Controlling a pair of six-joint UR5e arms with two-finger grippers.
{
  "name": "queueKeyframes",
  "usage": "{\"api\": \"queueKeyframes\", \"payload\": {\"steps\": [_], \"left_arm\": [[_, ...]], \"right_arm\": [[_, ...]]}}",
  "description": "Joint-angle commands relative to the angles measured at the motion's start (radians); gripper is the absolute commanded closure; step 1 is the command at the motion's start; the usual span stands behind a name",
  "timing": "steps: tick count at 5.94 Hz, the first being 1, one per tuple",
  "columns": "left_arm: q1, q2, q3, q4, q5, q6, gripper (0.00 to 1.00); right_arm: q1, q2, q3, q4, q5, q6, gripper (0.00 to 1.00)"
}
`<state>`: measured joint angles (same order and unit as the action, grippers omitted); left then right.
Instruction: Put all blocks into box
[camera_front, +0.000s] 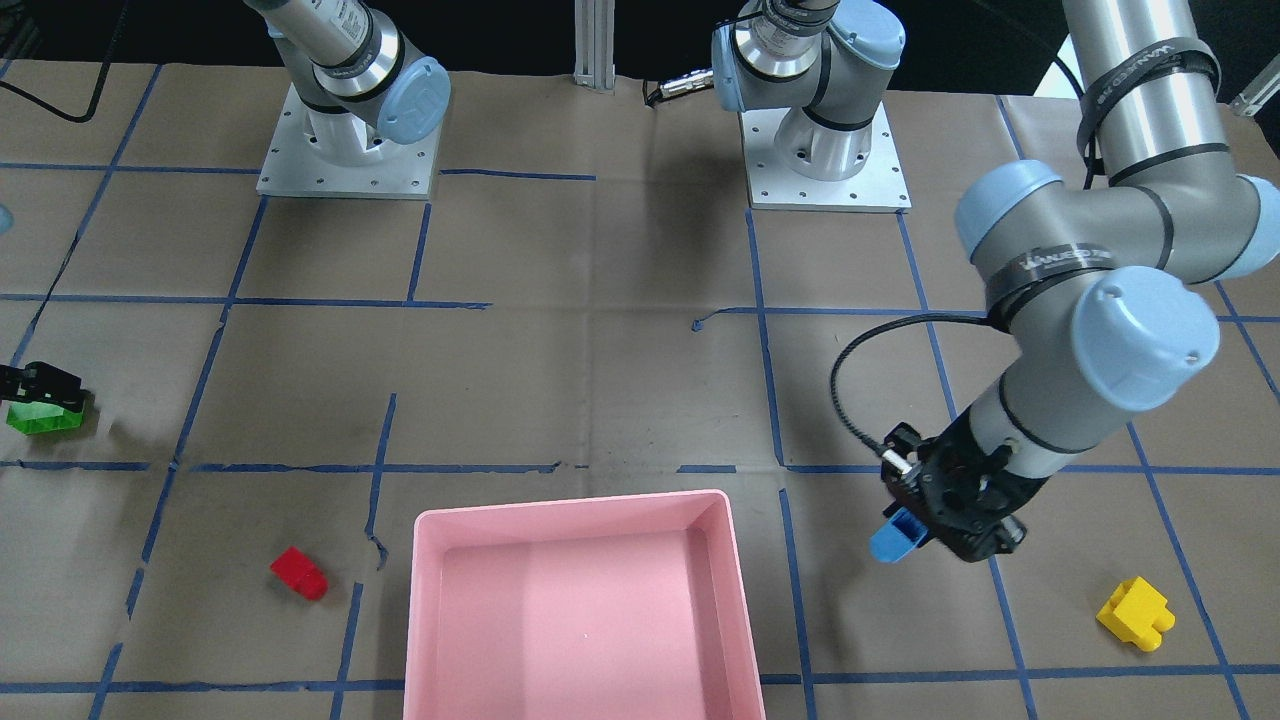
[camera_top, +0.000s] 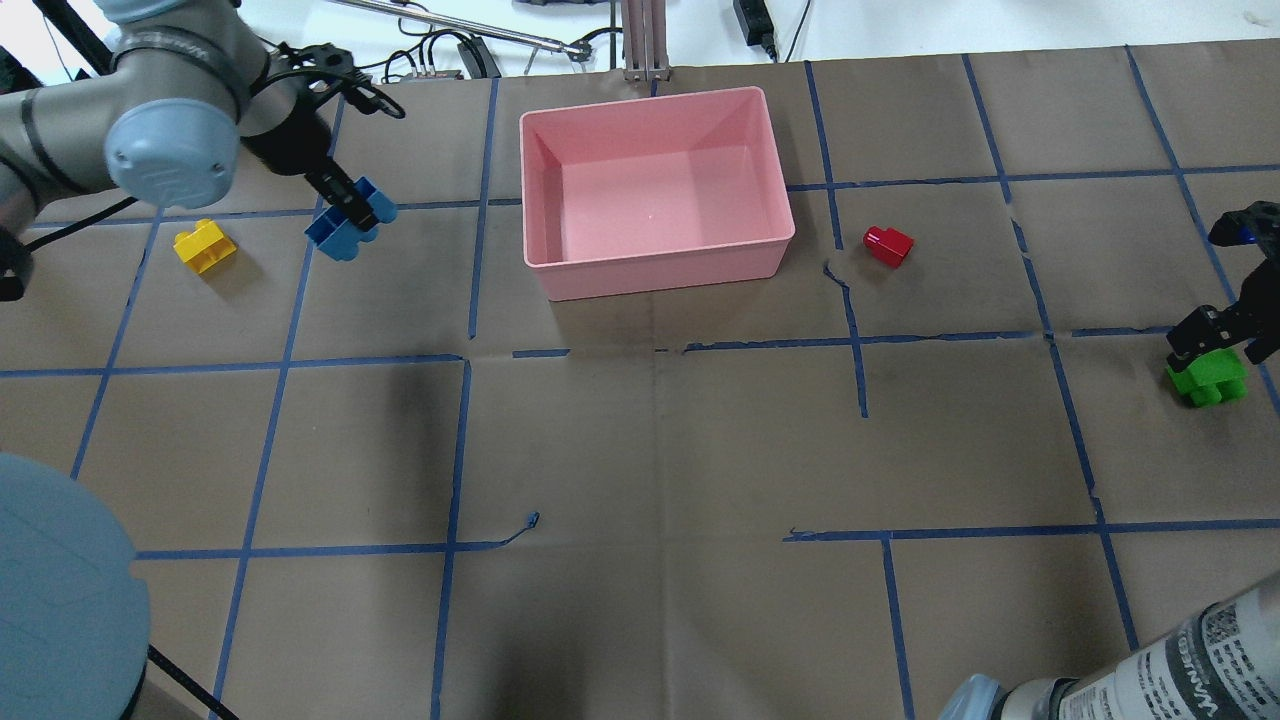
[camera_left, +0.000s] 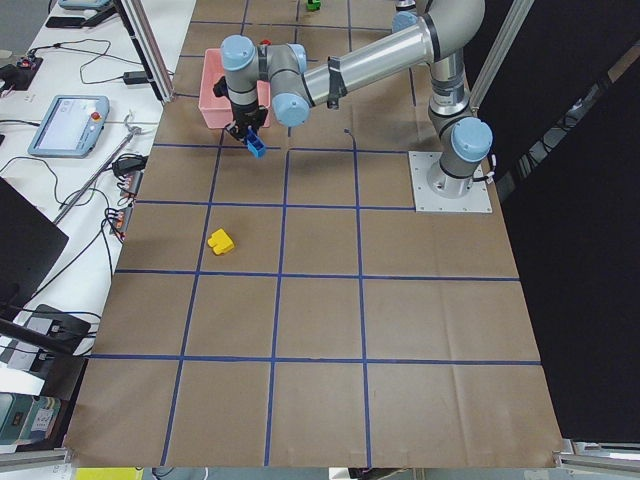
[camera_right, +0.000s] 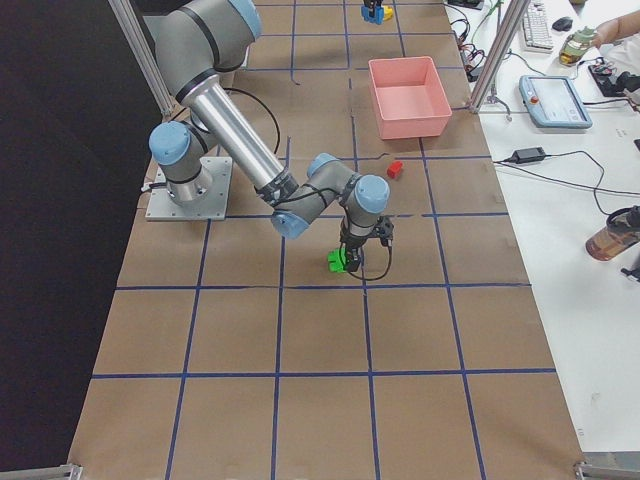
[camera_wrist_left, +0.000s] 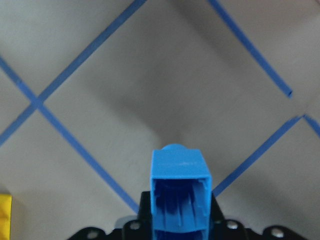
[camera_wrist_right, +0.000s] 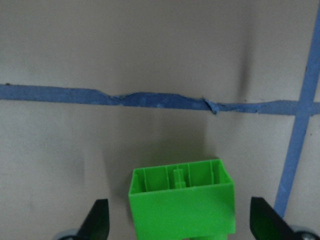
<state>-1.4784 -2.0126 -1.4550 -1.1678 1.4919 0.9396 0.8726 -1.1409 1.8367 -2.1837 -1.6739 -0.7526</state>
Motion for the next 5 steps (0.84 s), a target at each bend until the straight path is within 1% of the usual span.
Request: {"api": "queueKeyframes", "payload": {"steps": [1, 2, 3, 4, 5], "left_arm": [[-0.159, -0.145, 0.225, -0.038, 0.008, -0.288, 1.00], [-0.202, -0.171, 0.278, -0.055, 0.007, -0.443, 1.00], [-0.250, -0.172, 0.281, -0.043, 0.004, -0.553, 1.00], [-0.269, -0.190, 0.275, -0.039, 0.005, -0.596, 1.00], [-0.278, -0.231, 0.277, -0.018, 0.005, -0.601, 0.94]], "right_arm": [[-0.018, 0.001, 0.013, -0.014, -0.018, -0.010, 0.00], [-0.018, 0.001, 0.027, -0.014, -0.020, -0.025, 0.00], [-0.018, 0.001, 0.027, -0.016, -0.024, -0.013, 0.12], [-0.018, 0.001, 0.026, -0.016, -0.021, -0.014, 0.16], [-0.020, 0.001, 0.026, -0.018, -0.023, -0.017, 0.30]]}}
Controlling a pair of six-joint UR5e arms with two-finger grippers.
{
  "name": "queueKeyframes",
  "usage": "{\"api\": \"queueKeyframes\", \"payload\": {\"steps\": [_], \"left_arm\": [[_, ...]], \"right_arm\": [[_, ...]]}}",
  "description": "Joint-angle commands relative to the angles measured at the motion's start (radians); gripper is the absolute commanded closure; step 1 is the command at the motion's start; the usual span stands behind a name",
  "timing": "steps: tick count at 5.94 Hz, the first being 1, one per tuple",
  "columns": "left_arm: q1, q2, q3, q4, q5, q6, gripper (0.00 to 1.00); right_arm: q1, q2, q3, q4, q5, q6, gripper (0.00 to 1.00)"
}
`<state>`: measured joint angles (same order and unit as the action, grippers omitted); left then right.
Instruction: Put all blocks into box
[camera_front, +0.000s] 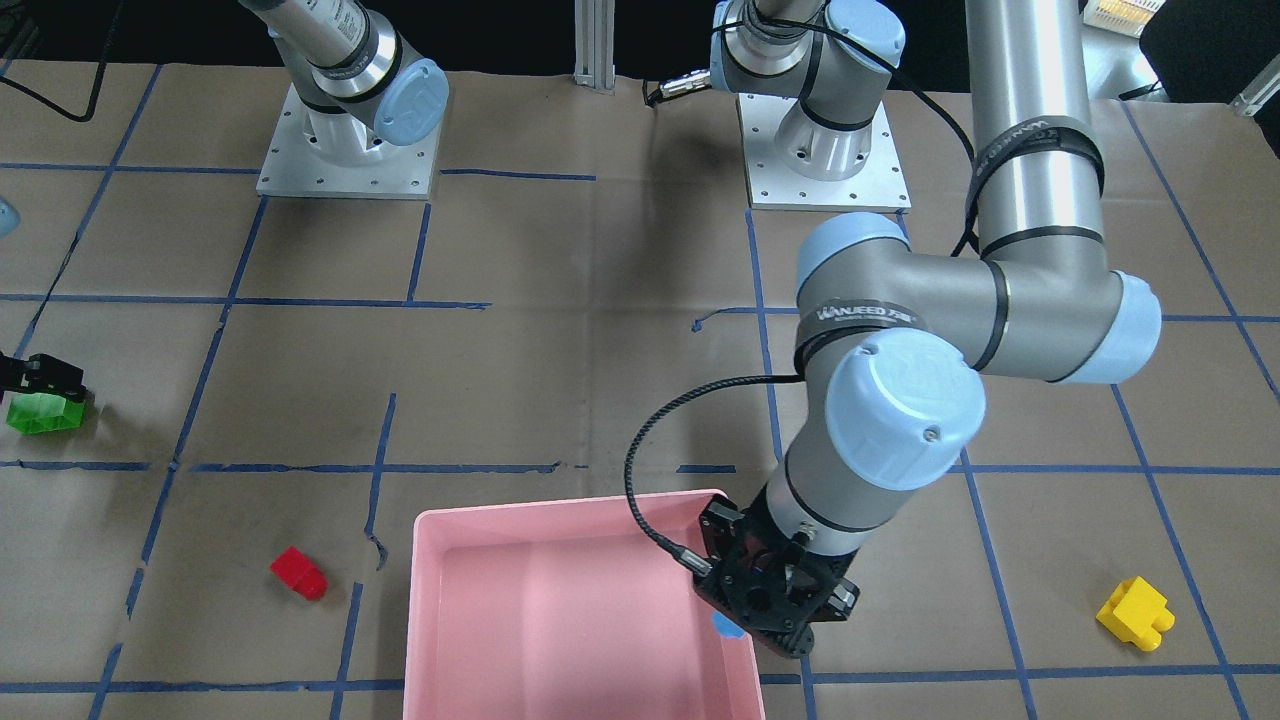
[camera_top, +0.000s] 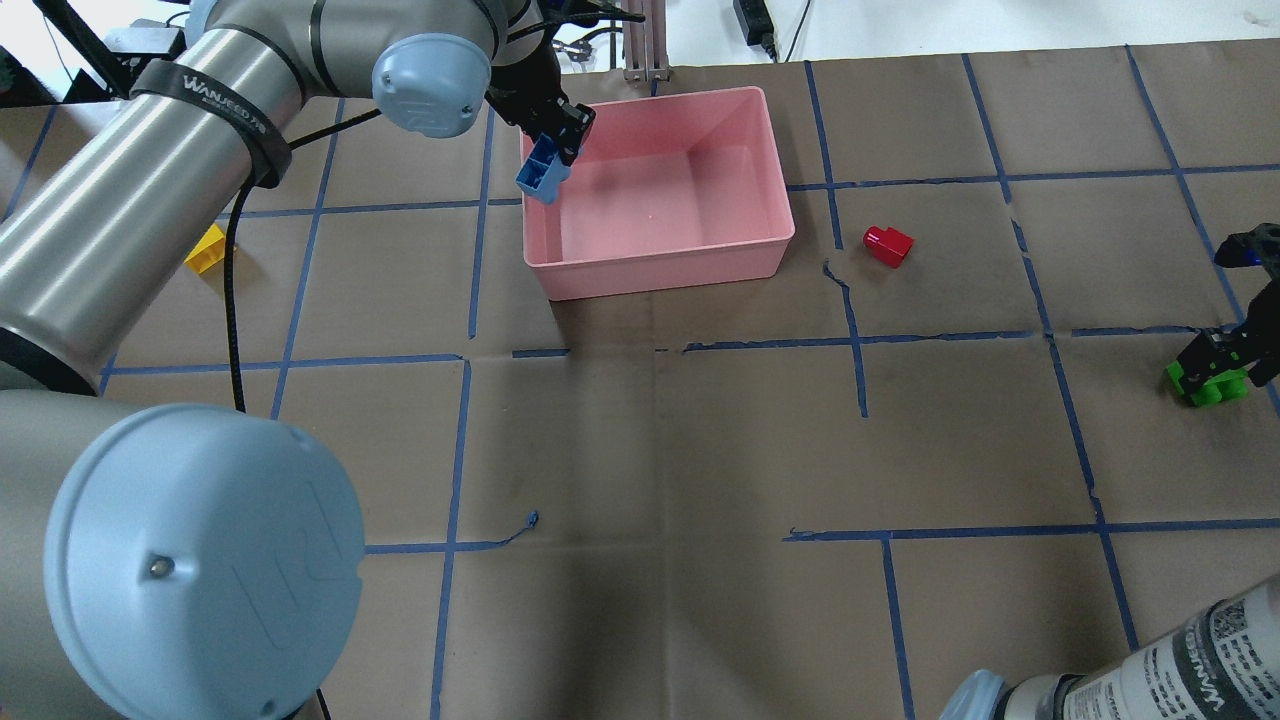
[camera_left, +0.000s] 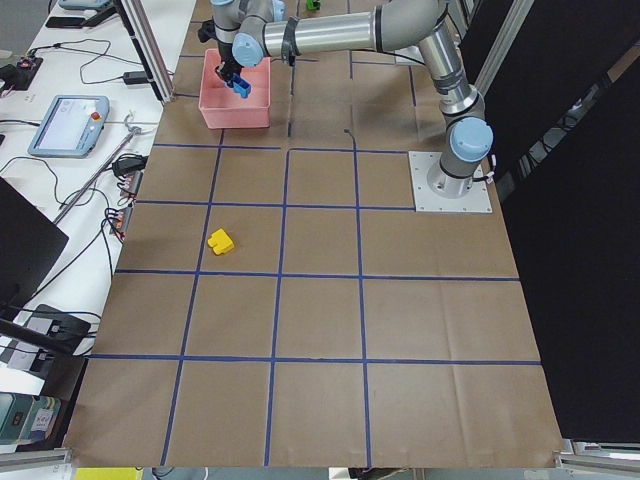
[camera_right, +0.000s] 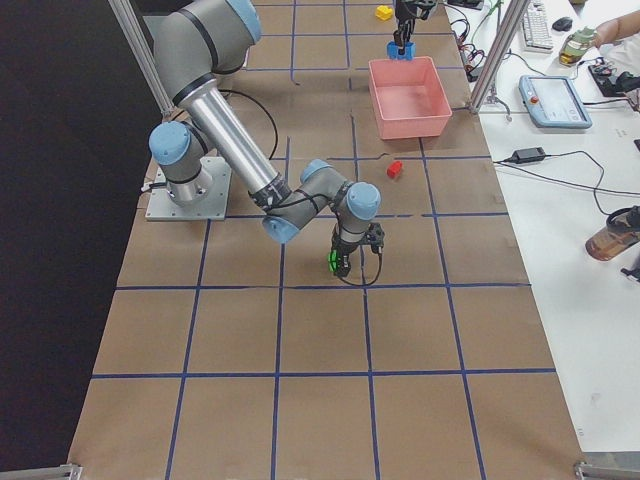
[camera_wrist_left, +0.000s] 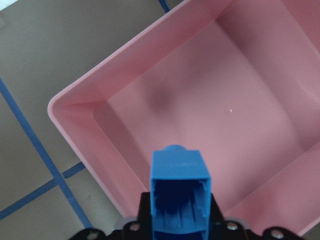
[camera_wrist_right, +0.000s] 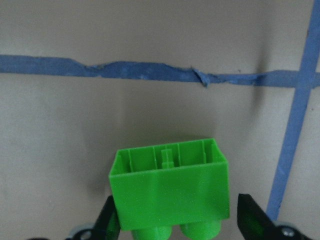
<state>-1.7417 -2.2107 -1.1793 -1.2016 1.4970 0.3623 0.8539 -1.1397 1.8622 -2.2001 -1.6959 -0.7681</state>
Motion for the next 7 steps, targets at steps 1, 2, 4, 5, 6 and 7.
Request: {"api": "queueKeyframes", "payload": {"steps": [1, 2, 4, 5, 6, 7], "left_arm": [[-0.030, -0.043, 0.001, 0.045, 0.002, -0.023, 0.50], [-0.027, -0.023, 0.006, 0.043, 0.000, -0.023, 0.01], [0.109, 0.026, -0.019, 0.013, 0.005, -0.005, 0.01], [0.240, 0.049, -0.057, 0.002, 0.002, 0.045, 0.01], [0.340, 0.058, -0.094, 0.005, 0.006, 0.204, 0.01], [0.437, 0.062, -0.098, 0.010, 0.035, 0.363, 0.01]], "right_arm": [[0.001, 0.000, -0.001, -0.001, -0.001, -0.002, 0.51], [0.001, -0.002, -0.005, -0.001, 0.001, -0.003, 0.58], [0.014, -0.031, -0.061, 0.020, 0.007, 0.009, 0.58], [0.064, -0.052, -0.136, 0.096, 0.010, 0.027, 0.58], [0.141, -0.083, -0.241, 0.263, 0.010, 0.140, 0.58], [0.221, -0.087, -0.365, 0.404, 0.012, 0.226, 0.58]]}}
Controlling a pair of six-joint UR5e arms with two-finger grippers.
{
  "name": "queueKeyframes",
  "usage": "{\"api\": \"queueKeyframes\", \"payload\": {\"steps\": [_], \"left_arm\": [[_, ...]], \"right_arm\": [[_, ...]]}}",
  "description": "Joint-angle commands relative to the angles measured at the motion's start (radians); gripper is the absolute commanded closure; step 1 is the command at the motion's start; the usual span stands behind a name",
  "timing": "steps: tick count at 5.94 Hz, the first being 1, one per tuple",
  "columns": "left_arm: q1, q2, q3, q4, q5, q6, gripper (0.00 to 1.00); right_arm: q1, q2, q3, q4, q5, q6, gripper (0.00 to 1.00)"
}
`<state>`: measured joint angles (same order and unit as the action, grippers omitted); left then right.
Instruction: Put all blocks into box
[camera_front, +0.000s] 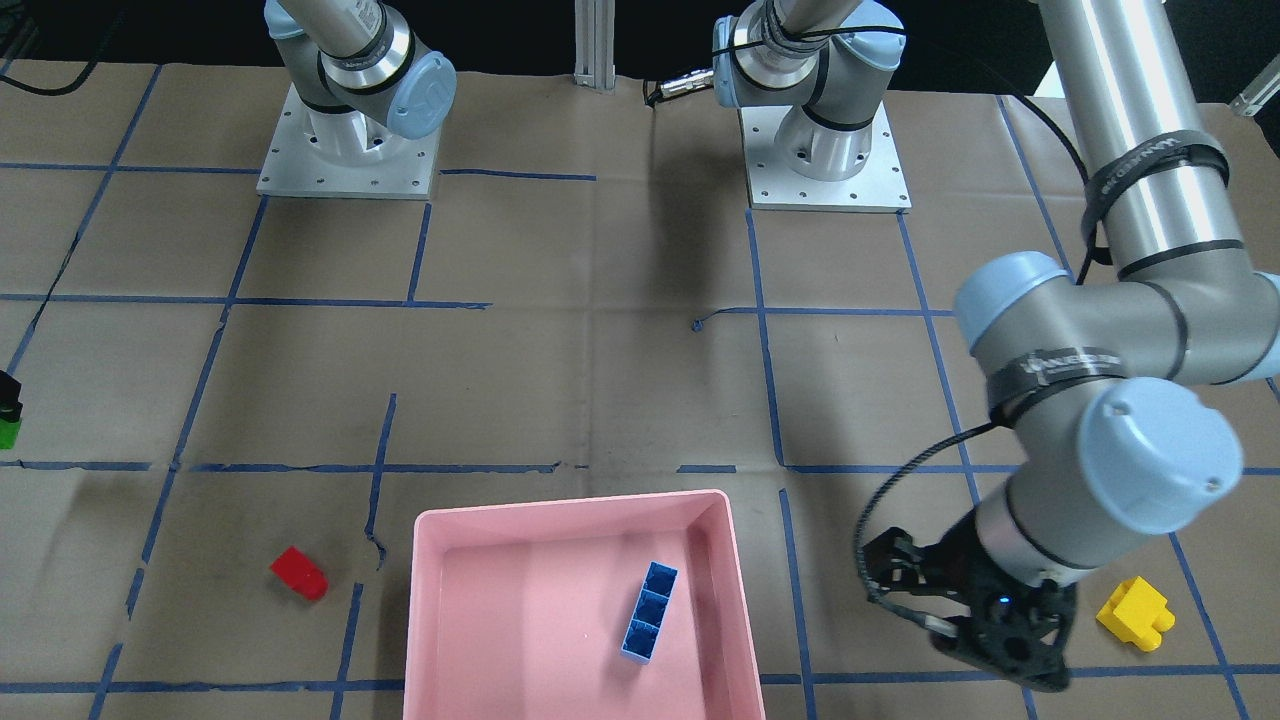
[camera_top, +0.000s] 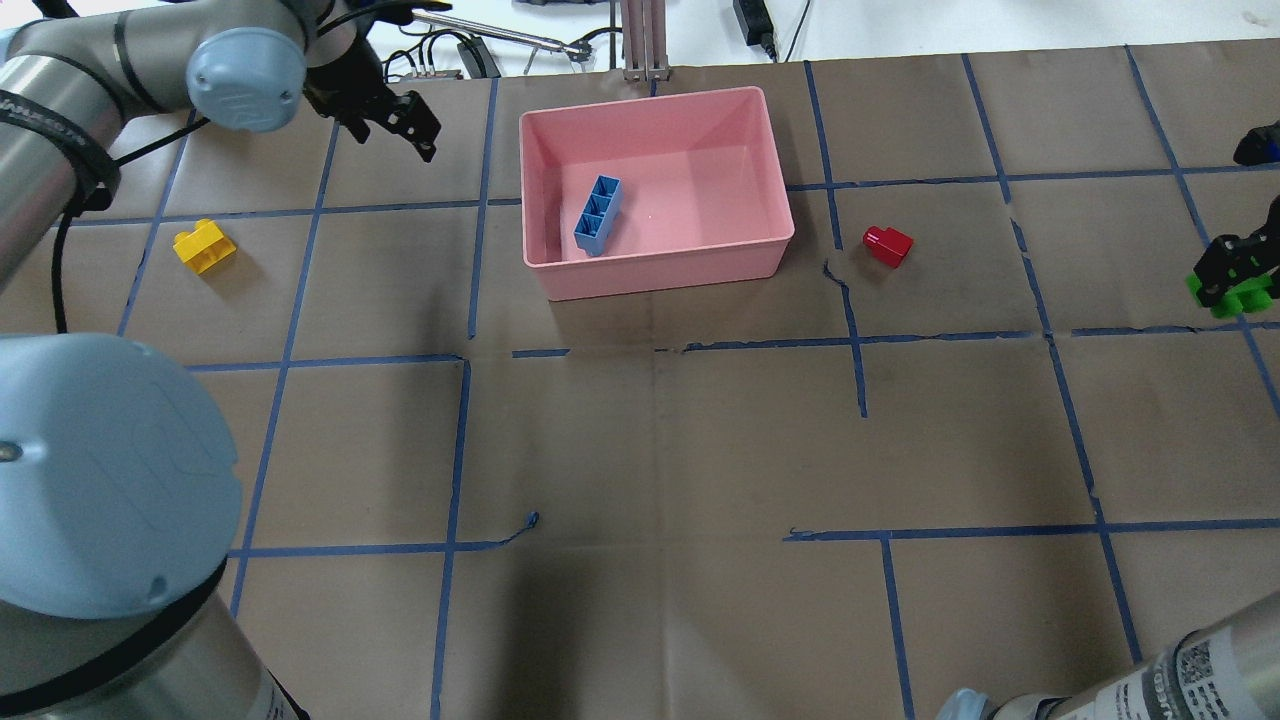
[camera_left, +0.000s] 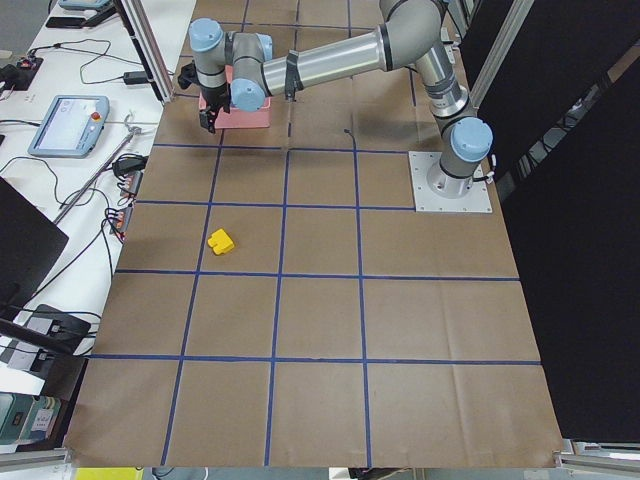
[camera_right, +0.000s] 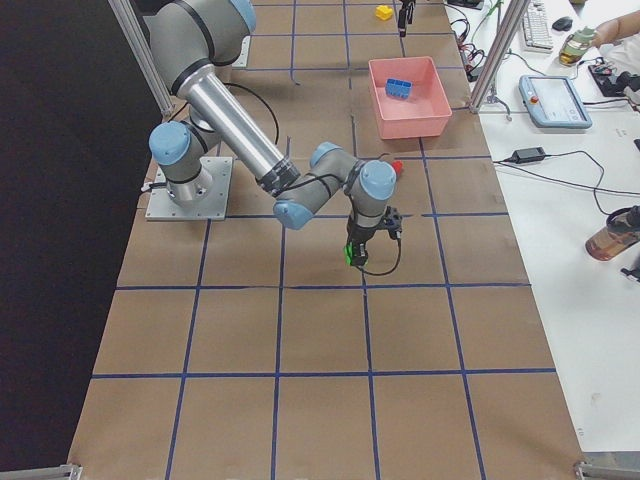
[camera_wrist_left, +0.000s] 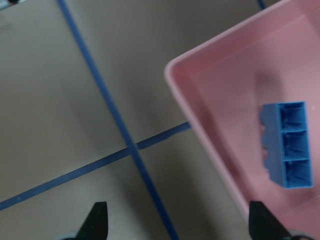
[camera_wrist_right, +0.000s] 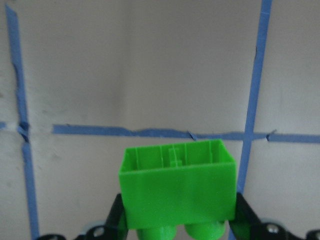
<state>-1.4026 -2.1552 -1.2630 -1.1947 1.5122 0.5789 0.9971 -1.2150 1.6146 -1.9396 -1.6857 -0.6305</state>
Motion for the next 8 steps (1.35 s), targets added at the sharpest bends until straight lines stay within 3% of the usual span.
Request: {"api": "queueKeyframes", "payload": {"steps": [1, 3, 4, 6, 7, 8], "left_arm": [[0.166, 0.029, -0.030, 0.001, 0.025, 0.321, 0.01], [0.279, -0.029, -0.067, 0.085, 0.031, 0.485, 0.01], [0.324, -0.075, -0.067, 0.130, 0.098, 0.518, 0.01], [0.329, -0.130, -0.047, 0.144, 0.103, 0.533, 0.01], [0.329, -0.158, -0.042, 0.183, 0.103, 0.535, 0.01], [0.329, -0.187, -0.041, 0.202, 0.103, 0.536, 0.01]], "right_arm": [[0.165, -0.009, -0.204, 0.234, 0.003, 0.183, 0.58], [0.388, -0.009, -0.239, 0.243, 0.048, 0.450, 0.58], [0.516, 0.012, -0.280, 0.237, 0.063, 0.612, 0.58], [0.731, 0.174, -0.451, 0.229, 0.064, 0.876, 0.58], [0.782, 0.283, -0.560, 0.231, 0.064, 0.929, 0.58], [0.798, 0.346, -0.590, 0.231, 0.064, 0.927, 0.58]]}}
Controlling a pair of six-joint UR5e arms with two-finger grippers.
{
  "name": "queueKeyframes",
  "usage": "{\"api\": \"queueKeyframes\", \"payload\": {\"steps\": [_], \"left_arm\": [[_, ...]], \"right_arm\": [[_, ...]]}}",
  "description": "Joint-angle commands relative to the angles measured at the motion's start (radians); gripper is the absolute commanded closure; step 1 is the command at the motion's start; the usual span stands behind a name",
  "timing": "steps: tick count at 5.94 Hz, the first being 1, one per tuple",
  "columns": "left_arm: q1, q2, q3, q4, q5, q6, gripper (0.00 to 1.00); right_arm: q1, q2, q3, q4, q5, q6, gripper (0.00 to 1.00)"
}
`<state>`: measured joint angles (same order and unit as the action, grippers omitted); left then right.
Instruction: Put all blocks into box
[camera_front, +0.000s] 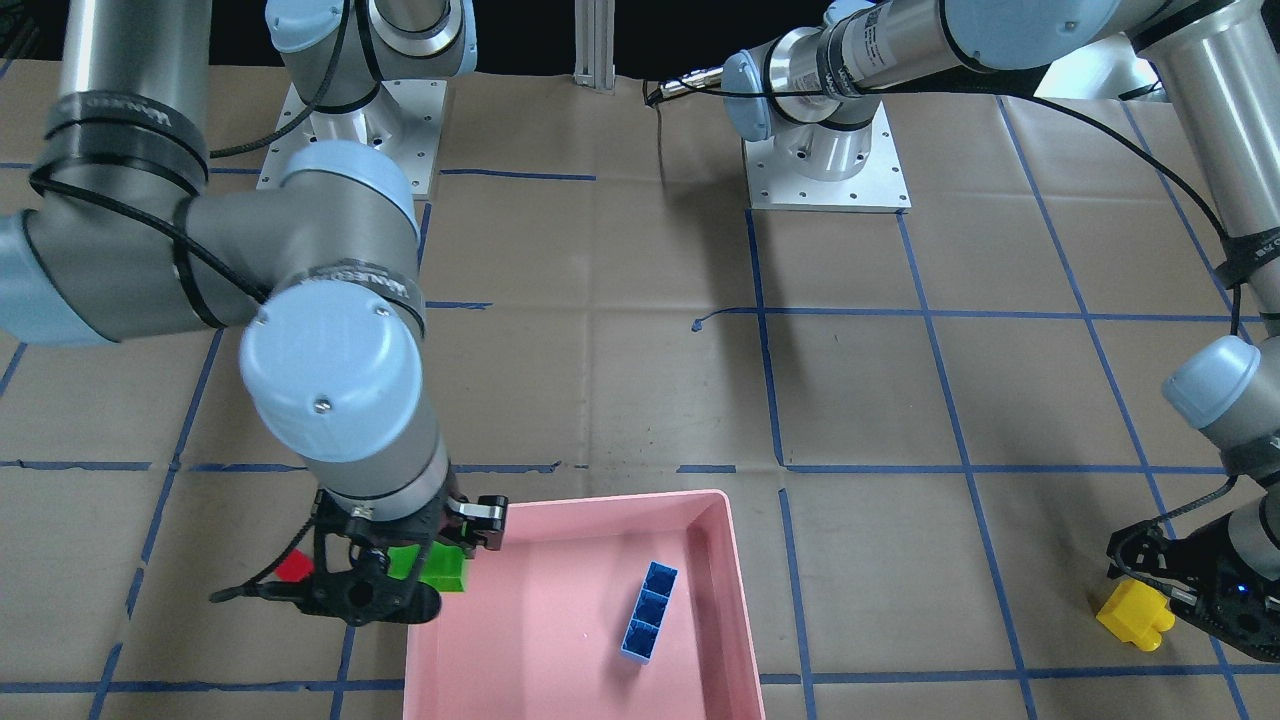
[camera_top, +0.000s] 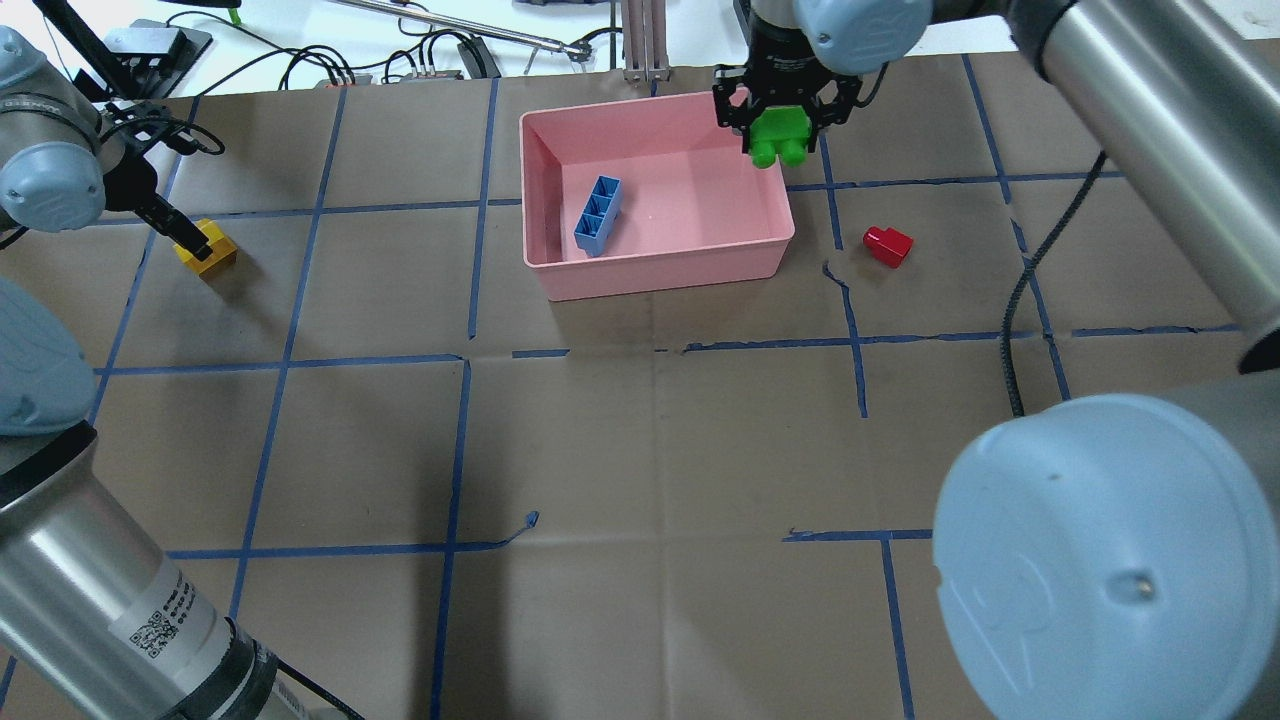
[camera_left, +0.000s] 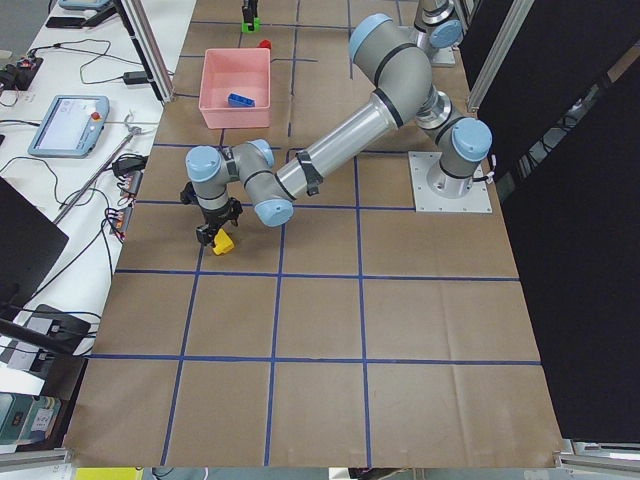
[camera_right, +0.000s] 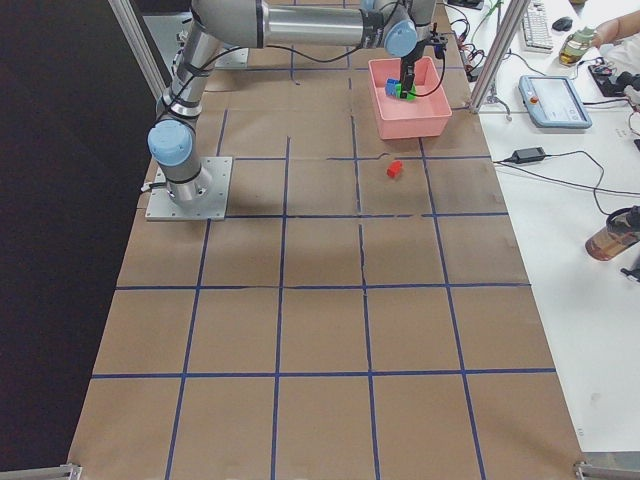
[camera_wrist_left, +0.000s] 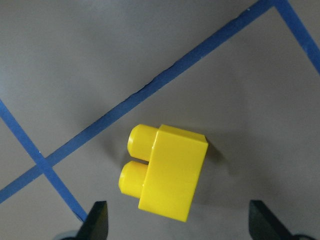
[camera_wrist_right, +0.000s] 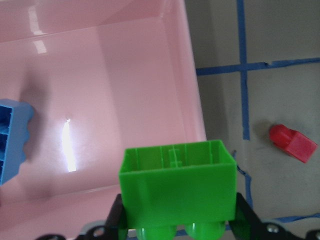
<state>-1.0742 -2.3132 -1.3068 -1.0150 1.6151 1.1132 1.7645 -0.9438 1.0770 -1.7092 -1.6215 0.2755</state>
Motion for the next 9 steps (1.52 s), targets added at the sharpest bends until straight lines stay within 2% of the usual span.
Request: {"api": "queueKeyframes", "payload": {"steps": [1, 2, 3, 4, 5, 6, 7, 9], "left_arm": [[0.000, -0.037, 0.004, 0.024, 0.000, 0.025, 0.01], [0.000, -0.041, 0.004, 0.024, 0.000, 0.031, 0.02], [0.000, -0.046, 0.007, 0.036, -0.009, 0.089, 0.09], [0.000, -0.058, 0.006, 0.068, -0.012, 0.103, 0.17], [-0.001, -0.057, 0.006, 0.069, -0.012, 0.103, 0.41], [-0.003, -0.048, 0.006, 0.064, -0.011, 0.103, 0.83], [-0.018, -0.025, 0.004, 0.047, -0.008, 0.102, 1.00], [-0.105, 0.076, 0.006, -0.107, -0.009, 0.007, 1.00]], "right_arm": [[0.032, 0.120, -0.052, -0.001, 0.005, 0.011, 0.58], [0.032, 0.156, -0.048, -0.036, 0.047, 0.002, 0.51], [0.030, 0.160, -0.043, -0.073, 0.046, -0.008, 0.29], [0.029, 0.154, -0.049, -0.119, 0.046, -0.007, 0.01], [0.021, 0.143, -0.054, -0.113, 0.039, -0.007, 0.00], [0.010, 0.105, -0.048, -0.101, 0.040, -0.007, 0.00], [0.004, 0.070, -0.054, -0.046, 0.035, -0.009, 0.00], [-0.110, 0.014, -0.051, -0.011, 0.040, -0.178, 0.00]]}}
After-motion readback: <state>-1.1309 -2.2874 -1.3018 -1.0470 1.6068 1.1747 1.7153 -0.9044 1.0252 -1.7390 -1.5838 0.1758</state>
